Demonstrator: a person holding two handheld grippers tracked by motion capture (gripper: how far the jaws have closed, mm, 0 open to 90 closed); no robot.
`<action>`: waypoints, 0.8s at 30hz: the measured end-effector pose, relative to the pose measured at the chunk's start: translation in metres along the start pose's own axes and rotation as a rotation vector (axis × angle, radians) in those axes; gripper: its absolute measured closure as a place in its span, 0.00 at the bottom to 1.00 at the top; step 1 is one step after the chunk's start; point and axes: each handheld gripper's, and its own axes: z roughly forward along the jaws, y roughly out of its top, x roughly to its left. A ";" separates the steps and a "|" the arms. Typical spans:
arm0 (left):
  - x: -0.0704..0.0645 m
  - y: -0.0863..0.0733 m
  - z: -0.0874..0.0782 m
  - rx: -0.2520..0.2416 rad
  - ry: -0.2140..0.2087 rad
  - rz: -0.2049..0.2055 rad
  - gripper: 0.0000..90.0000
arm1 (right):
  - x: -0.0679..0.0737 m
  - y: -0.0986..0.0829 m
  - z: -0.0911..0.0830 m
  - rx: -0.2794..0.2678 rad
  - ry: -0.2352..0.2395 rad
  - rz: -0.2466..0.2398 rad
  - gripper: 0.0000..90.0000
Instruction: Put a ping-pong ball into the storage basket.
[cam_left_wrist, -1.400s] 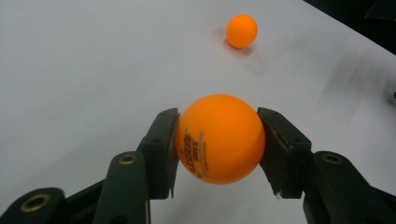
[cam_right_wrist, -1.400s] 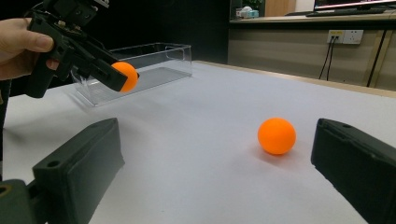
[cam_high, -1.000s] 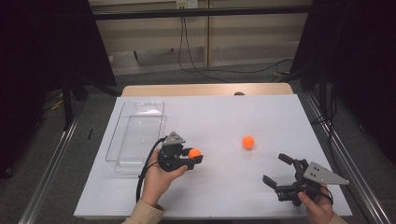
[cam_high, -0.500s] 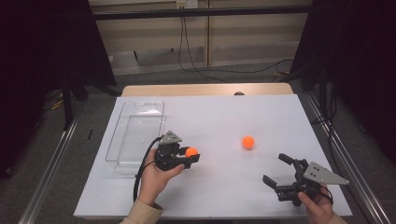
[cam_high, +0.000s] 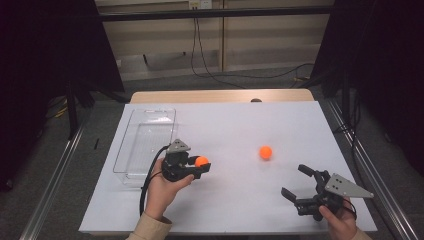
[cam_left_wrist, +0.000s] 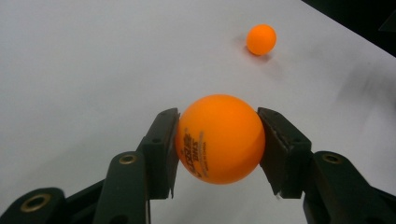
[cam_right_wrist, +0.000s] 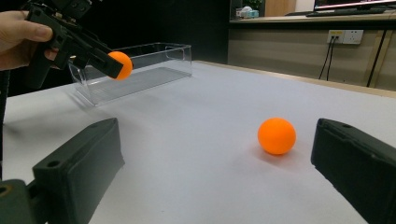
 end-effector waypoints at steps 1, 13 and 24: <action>0.001 0.000 -0.001 0.002 0.000 0.003 0.57 | 0.000 0.000 0.000 0.000 0.000 -0.001 0.02; 0.006 0.001 -0.008 -0.013 0.012 -0.006 0.57 | 0.000 0.000 0.000 0.000 0.000 0.000 0.02; 0.010 0.001 -0.013 -0.015 0.024 -0.011 0.57 | 0.000 0.000 0.000 0.001 0.000 0.000 0.02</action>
